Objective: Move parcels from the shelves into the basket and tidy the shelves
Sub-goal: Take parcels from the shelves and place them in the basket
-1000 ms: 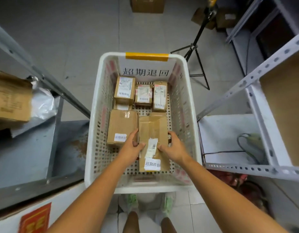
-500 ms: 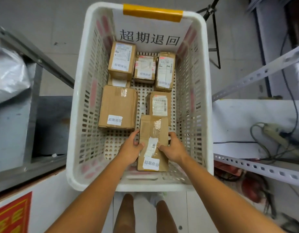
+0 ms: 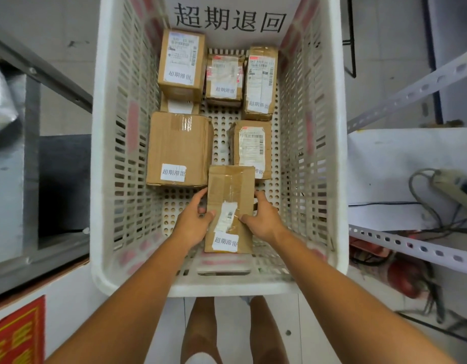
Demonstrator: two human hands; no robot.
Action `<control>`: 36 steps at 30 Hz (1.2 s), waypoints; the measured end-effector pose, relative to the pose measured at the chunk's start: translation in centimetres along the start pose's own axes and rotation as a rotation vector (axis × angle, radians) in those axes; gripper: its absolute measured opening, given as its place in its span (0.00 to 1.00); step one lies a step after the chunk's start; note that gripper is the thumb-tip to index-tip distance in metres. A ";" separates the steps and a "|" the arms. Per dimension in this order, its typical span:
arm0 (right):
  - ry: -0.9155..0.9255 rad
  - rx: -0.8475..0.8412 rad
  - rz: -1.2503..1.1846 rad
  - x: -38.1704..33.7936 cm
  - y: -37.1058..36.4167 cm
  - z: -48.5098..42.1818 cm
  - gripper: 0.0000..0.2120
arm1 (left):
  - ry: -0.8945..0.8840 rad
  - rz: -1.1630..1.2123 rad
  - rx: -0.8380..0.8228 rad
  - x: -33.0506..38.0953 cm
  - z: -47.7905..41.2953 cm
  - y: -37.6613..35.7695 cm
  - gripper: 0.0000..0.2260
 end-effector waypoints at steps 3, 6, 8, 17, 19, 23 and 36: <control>0.013 0.012 -0.029 0.3 -0.3 -0.3 0.27 | -0.011 -0.014 0.003 -0.1 -0.2 0.0 0.26; 0.027 0.011 -0.040 0.6 -0.4 -0.3 0.27 | -0.012 -0.014 0.019 -0.3 -0.4 0.1 0.26; 0.039 0.011 -0.040 0.5 -0.3 -0.2 0.28 | -0.010 0.007 0.030 -0.3 -0.3 0.2 0.26; 0.136 -0.031 -0.018 -3.2 -2.9 -0.9 0.26 | 0.063 0.080 0.130 -1.3 -0.5 4.1 0.27; 0.117 -0.041 -0.043 -3.3 -3.8 -1.5 0.25 | 0.061 0.071 0.121 -1.4 -0.8 4.8 0.27; 0.097 -0.017 -0.060 -2.6 -3.3 -1.7 0.25 | 0.048 0.058 0.078 -1.3 -1.1 4.1 0.28; 0.063 -0.067 -0.131 0.2 2.2 -1.6 0.31 | 0.019 0.133 0.023 0.4 0.0 -0.8 0.29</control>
Point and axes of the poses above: each hand's wrist, its own z-axis away from the middle knuckle, its own y-axis out of the back of the hand, x = y × z, the point moved 9 cm from there along -z, towards the middle knuckle, and after that the axes turned 5 degrees about -z, right-handed, at the moved point
